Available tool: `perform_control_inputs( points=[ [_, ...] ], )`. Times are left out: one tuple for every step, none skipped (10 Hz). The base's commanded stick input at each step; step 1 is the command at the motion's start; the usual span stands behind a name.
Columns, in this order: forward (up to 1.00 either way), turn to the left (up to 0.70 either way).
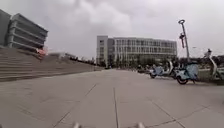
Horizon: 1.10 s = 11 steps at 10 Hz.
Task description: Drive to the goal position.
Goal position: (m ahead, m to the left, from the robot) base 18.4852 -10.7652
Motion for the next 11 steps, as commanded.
perform_control_inputs(
  points=[
    [0.50,0.21],
    [0.50,0.20],
    [0.50,0.00],
    [0.50,0.00],
    [0.50,0.00],
    [0.50,0.00],
    [0.50,0.00],
    [0.50,0.00],
    [0.50,0.00],
    [0.50,0.00],
    [0.50,0.00]
  ],
)
